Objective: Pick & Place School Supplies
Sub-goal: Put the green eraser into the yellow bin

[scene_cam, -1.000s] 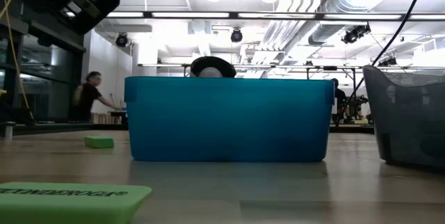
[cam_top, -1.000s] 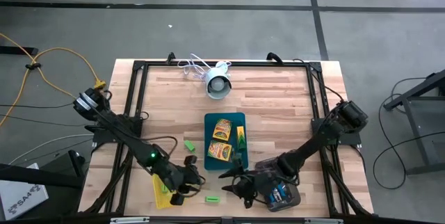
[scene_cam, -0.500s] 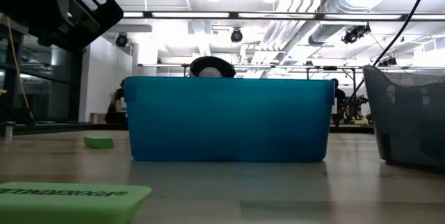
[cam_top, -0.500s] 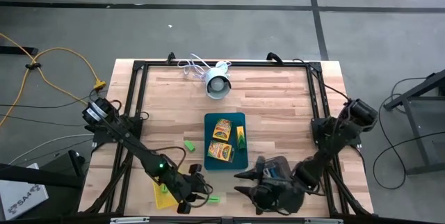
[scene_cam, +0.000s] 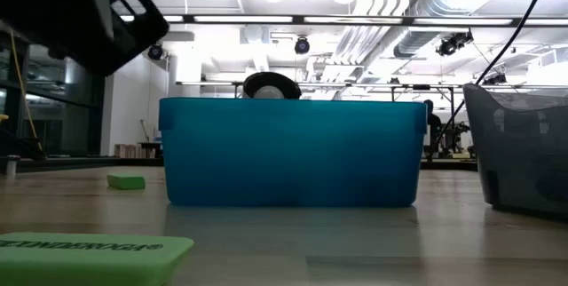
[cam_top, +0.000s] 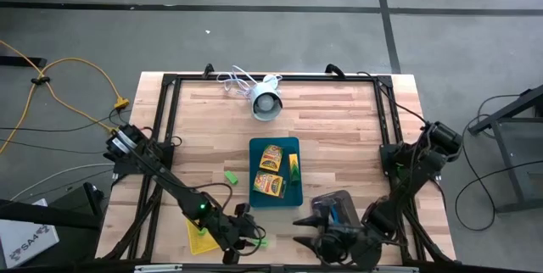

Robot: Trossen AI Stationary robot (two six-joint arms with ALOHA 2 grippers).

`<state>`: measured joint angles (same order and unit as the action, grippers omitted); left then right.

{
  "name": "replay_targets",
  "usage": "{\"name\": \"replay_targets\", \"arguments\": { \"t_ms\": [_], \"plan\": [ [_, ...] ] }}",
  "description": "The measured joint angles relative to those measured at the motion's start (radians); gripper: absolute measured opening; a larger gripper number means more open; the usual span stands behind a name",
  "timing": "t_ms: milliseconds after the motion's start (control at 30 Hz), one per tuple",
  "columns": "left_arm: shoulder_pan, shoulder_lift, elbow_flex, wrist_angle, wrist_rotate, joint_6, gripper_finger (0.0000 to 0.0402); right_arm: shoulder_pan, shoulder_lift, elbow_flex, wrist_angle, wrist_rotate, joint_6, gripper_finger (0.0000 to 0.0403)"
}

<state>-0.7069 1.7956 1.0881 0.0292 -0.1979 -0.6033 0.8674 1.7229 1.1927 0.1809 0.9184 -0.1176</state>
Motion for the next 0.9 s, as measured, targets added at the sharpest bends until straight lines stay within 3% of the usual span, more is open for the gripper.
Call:
{"name": "replay_targets", "arguments": {
  "t_ms": [600,900],
  "plan": [
    [0.002,0.014,0.0,0.044,-0.016,-0.068,0.0105,0.026,0.0,0.0,-0.009,-0.001,0.021,0.019],
    [0.006,0.031,0.0,0.051,-0.017,-0.084,0.0155,0.026,0.0,0.0,-0.012,-0.004,0.021,0.019]
  ]
}}
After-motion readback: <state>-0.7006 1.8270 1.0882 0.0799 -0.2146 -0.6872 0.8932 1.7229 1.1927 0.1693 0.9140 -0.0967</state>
